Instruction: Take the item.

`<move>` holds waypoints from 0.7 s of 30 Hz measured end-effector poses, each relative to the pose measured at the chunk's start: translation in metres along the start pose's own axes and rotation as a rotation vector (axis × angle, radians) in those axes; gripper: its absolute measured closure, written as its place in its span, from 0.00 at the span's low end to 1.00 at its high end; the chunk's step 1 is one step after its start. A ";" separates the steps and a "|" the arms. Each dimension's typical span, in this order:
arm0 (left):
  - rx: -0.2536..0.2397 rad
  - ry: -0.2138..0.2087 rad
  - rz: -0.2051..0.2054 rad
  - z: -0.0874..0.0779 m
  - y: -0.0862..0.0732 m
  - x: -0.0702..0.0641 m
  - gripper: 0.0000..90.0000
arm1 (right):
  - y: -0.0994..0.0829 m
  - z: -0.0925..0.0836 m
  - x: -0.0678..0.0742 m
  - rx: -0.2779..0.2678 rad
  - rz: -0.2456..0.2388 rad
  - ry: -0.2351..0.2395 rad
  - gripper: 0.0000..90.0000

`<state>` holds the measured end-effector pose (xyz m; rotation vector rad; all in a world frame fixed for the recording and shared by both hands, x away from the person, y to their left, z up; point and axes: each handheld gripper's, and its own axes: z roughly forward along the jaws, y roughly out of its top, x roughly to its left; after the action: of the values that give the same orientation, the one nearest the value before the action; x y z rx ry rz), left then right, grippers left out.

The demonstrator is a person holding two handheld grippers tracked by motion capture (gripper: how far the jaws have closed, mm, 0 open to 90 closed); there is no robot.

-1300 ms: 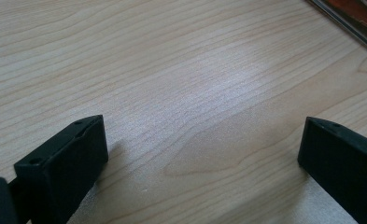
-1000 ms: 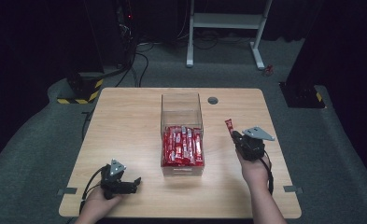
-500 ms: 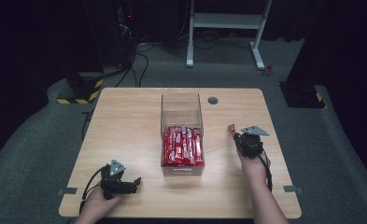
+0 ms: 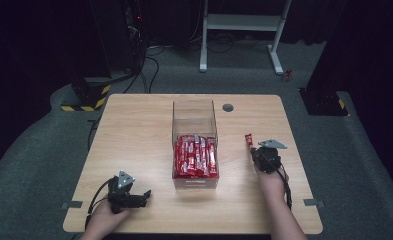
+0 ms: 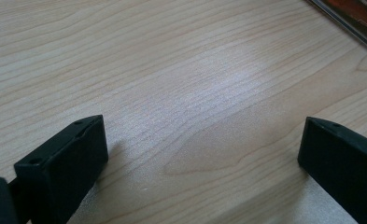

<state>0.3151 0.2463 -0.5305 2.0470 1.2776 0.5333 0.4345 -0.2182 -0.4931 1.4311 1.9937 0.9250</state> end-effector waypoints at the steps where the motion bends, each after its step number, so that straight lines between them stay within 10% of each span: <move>1: 0.000 0.000 0.000 0.000 0.000 0.000 0.02 | -0.001 0.000 0.001 0.003 0.007 0.001 0.99; 21: 0.000 -0.001 0.001 0.000 0.000 0.000 0.02 | -0.014 0.009 0.003 0.040 0.005 -0.013 0.96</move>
<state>0.3149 0.2464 -0.5306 2.0475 1.2758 0.5336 0.4319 -0.2164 -0.5102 1.4610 2.0102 0.8807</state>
